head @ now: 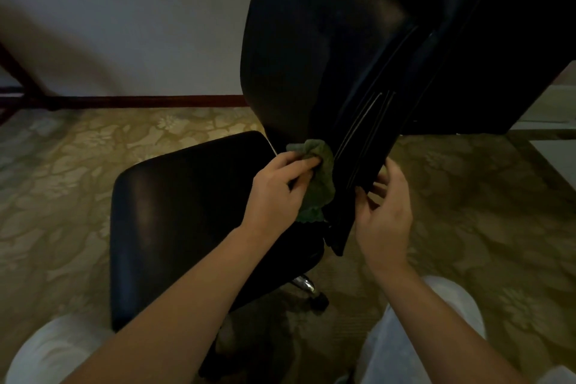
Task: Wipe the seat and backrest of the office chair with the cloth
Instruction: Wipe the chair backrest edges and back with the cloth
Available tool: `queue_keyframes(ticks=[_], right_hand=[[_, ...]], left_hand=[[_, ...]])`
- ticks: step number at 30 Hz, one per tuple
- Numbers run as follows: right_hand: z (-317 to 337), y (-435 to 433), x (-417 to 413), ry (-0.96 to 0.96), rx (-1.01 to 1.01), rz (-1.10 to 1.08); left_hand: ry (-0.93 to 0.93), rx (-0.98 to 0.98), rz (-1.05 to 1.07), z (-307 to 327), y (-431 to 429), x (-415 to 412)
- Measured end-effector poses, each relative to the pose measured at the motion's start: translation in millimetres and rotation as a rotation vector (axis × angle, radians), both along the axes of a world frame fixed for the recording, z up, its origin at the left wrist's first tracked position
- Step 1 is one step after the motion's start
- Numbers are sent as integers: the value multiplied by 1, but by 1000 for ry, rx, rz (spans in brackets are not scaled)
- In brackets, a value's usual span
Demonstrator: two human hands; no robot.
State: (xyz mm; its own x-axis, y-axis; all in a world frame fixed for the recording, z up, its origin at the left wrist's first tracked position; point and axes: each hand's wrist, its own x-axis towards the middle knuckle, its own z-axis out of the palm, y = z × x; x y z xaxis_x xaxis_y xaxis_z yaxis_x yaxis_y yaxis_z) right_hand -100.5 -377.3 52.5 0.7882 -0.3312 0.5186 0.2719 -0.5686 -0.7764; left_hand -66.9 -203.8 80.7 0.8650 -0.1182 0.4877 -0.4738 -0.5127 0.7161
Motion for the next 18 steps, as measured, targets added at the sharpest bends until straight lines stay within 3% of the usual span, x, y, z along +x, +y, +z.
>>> queue_keyframes(ticks=[5,12,18], right_hand=[[-4,-1,2,-24,-40,-22],[-11,-4,3,-16,-54,-32],[-13,-5,3,8,-50,-42]], left_hand=[[11,-35,88,-29,-13,-14],[8,322,37,-34,24,-14],[-78,145,77,-12,10,-13]])
